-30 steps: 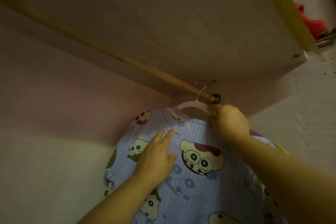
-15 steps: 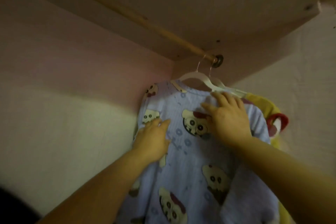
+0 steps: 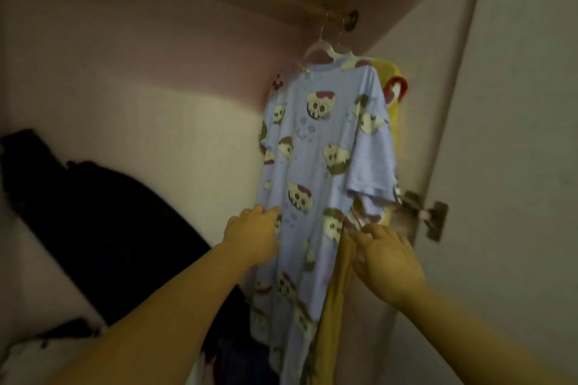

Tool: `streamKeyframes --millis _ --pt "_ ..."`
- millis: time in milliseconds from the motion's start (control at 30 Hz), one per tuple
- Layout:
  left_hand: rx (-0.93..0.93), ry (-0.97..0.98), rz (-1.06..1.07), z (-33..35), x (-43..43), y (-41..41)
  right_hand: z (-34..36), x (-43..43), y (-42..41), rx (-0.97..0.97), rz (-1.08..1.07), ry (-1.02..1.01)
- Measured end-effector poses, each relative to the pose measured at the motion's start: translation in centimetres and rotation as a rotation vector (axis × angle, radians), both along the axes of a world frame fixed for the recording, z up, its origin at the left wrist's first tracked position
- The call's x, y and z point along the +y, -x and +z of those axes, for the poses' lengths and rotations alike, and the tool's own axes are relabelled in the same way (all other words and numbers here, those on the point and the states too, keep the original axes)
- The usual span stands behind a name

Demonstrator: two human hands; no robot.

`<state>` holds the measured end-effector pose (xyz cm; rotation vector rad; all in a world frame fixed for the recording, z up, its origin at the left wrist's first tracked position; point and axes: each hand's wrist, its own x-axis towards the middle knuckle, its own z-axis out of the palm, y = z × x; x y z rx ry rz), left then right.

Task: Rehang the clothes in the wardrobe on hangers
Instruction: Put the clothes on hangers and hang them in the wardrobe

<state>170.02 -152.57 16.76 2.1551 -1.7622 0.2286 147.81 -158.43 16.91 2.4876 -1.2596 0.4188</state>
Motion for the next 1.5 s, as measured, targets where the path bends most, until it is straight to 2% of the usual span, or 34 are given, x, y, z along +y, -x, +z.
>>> streamKeyframes --millis 200,367,467,633,800,933,1200,1500 --pt "0.072 -0.179 -0.031 -6.5 9.3 7.5 -7.2 9.2 7.9 -0.035 -0.082 -0.272" --pt "0.144 -0.249 -0.107 -9.1 14.7 12.2 -11.0 16.2 14.2 -0.031 -0.223 -0.39" --pt "0.073 -0.285 -0.165 -10.4 17.4 14.9 -12.7 21.5 18.0 -0.038 -0.357 -0.456" --pt "-0.039 -0.53 -0.429 -13.4 22.6 20.9 -15.9 32.5 23.4 -0.065 -0.58 -0.527" --pt "-0.072 -0.629 -0.642 -17.0 30.0 29.1 -19.0 46.0 29.4 -0.126 -0.81 -0.625" --pt "-0.171 -0.703 -0.864 -18.4 36.7 37.5 -20.0 57.5 35.3 -0.195 -1.057 -0.665" --pt "-0.376 -0.652 -1.329 -18.4 53.9 55.7 -19.6 81.7 44.9 -0.36 -1.571 -0.695" --pt "-0.58 -0.599 -1.761 -18.0 81.9 71.9 -18.3 112.1 49.7 -0.515 -2.009 -0.628"
